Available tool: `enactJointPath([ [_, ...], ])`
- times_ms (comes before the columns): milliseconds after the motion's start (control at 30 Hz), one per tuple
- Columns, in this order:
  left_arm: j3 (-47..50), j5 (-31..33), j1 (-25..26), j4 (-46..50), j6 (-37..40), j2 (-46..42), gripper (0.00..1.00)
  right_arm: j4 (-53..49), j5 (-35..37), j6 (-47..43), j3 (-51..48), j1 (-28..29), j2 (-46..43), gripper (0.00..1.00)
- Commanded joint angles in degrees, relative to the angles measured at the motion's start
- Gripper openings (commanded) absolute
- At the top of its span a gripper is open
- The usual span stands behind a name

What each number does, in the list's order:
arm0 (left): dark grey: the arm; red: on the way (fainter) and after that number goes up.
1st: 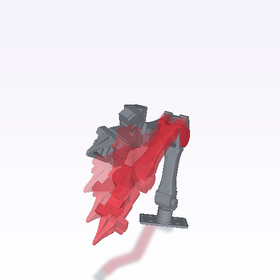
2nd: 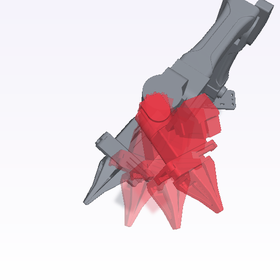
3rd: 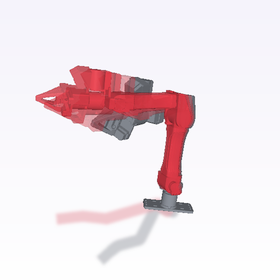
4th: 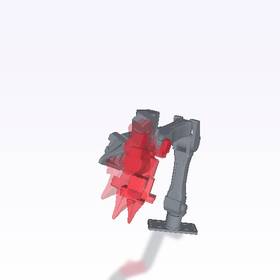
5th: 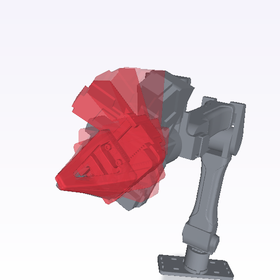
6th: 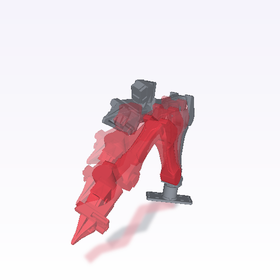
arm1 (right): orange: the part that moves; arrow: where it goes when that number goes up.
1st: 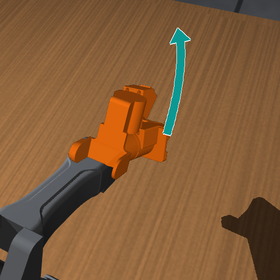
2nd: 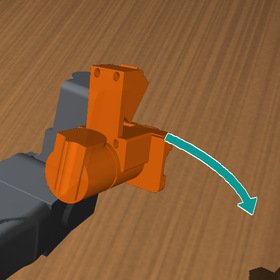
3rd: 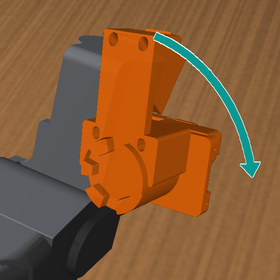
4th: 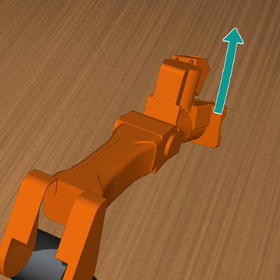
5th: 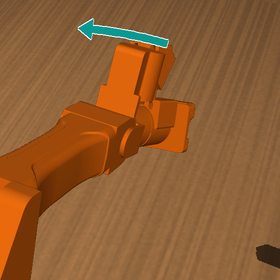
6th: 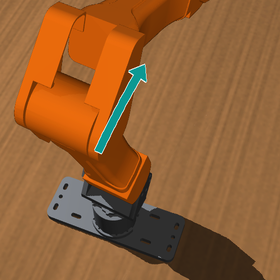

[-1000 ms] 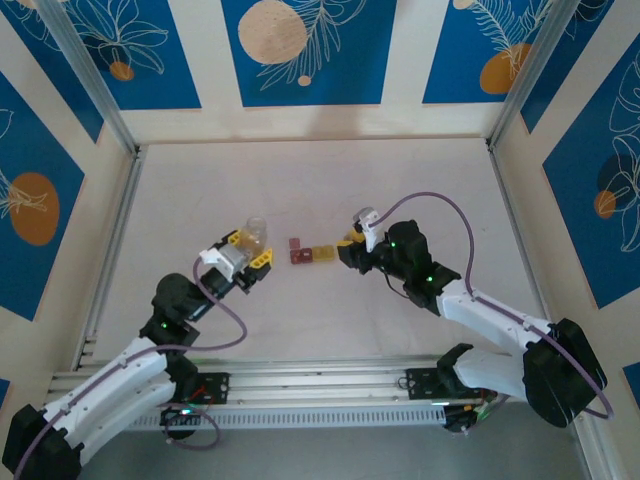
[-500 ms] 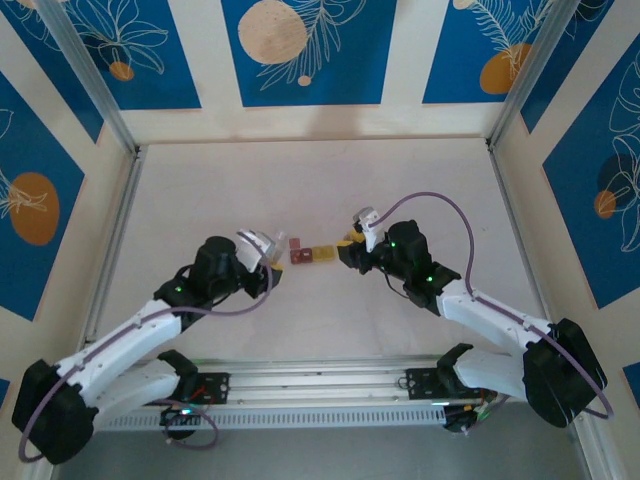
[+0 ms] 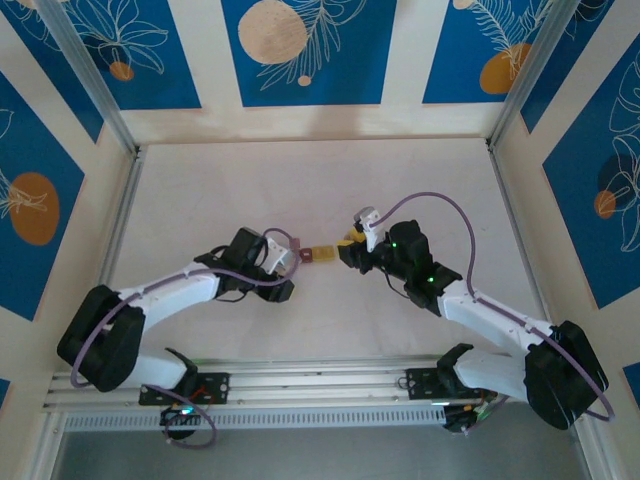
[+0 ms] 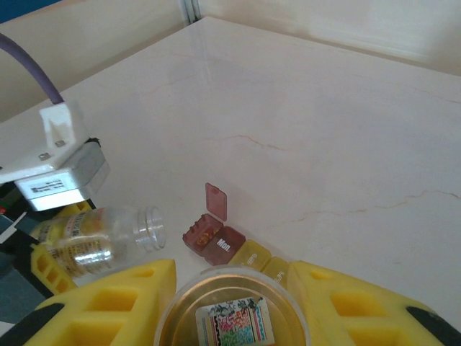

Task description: Sort the pills into containers

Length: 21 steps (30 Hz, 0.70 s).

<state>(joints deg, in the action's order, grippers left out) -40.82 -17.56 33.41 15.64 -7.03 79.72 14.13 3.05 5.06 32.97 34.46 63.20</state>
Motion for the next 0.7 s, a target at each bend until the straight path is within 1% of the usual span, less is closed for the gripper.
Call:
enactJointPath([
  [0, -3.0, -1.7, -1.1, 2.0, 0.0, 2.1, 0.00, 0.5, 0.0, 0.3, 0.2, -0.4, -1.0, 0.00],
  [333, -9.7, -1.6, -1.9, 11.4, 1.0, 8.7, 0.00, 0.5, -0.3, 0.5, 0.2, -0.3, -1.0, 0.00],
  [667, -12.8, -1.0, -2.3, 15.2, 2.0, 11.0, 0.00, 0.5, -0.6, 0.8, 0.3, -0.4, -1.1, 0.00],
])
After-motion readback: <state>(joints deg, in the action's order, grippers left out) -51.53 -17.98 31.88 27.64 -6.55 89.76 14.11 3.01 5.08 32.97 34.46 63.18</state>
